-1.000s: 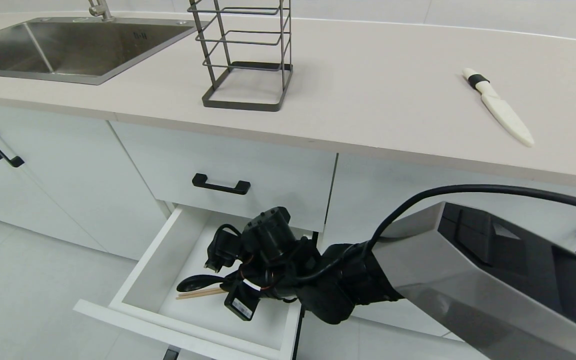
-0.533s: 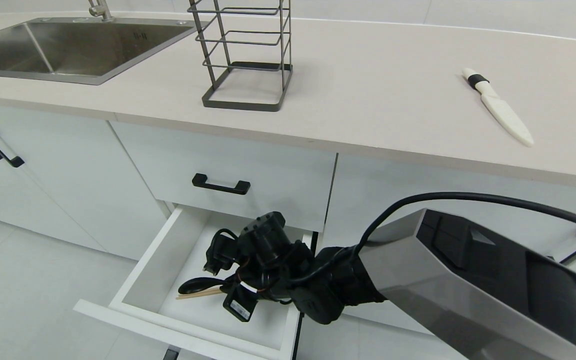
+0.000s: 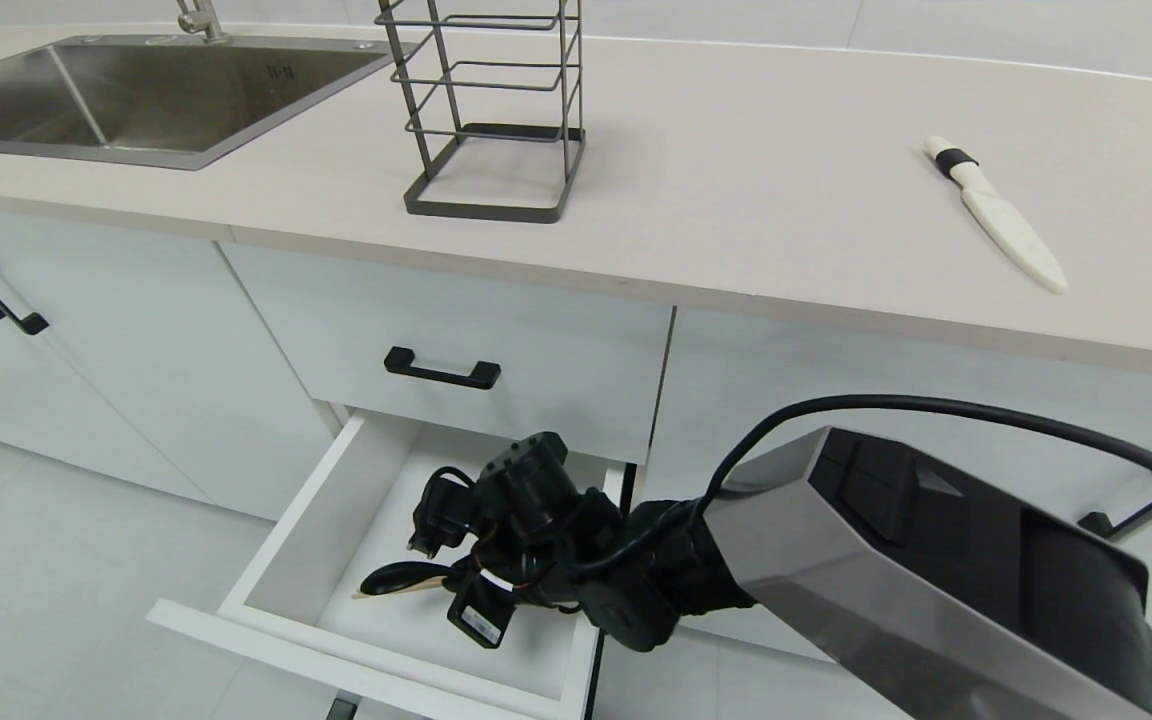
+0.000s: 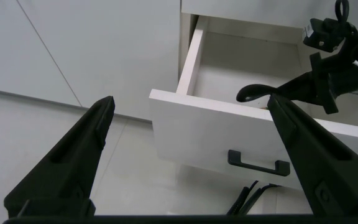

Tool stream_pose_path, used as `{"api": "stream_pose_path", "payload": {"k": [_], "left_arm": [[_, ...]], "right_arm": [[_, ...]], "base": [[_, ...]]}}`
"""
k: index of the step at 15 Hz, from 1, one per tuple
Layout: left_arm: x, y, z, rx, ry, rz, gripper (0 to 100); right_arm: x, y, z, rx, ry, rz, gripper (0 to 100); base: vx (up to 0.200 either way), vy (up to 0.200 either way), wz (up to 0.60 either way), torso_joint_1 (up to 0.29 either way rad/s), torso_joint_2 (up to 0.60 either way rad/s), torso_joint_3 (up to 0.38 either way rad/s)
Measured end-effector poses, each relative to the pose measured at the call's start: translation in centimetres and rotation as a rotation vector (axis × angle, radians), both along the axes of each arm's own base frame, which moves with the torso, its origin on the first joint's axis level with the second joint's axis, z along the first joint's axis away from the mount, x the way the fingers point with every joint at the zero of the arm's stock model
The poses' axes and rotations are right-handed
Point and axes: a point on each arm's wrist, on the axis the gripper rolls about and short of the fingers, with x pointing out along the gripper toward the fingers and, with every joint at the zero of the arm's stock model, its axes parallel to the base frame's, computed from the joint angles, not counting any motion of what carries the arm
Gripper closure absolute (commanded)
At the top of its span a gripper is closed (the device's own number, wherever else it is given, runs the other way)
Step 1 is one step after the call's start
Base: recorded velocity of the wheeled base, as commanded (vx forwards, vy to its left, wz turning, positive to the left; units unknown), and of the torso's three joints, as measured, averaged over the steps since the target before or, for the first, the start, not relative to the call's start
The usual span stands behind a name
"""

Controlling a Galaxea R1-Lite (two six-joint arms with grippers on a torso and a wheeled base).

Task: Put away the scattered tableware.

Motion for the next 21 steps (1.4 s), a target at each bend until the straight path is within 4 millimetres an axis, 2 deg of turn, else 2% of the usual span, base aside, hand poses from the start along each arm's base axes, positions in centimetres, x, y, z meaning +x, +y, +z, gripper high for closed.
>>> {"api": "stream_pose_path", "payload": {"k": [11,15,21], "left_arm": [[0.0,0.0,0.0,0.000,0.000,0.000,0],[0.0,0.0,0.0,0.000,0.000,0.000,0],[0.0,0.0,0.0,0.000,0.000,0.000,0]], "right_arm": [[0.3,-0.4,-1.2,-0.056,0.020,-0.027,100],[0.9,0.3,-0.7,-0.030,-0.001,-0.031,100],[1.6,1.1,-2.1,-0.032,-0.027,-0.016,100]], "base": [[0.000,0.000,0.00,0.000,0.00,0.000],[0.000,0.000,0.00,0.000,0.00,0.000],[0.000,0.000,0.00,0.000,0.00,0.000]]}}
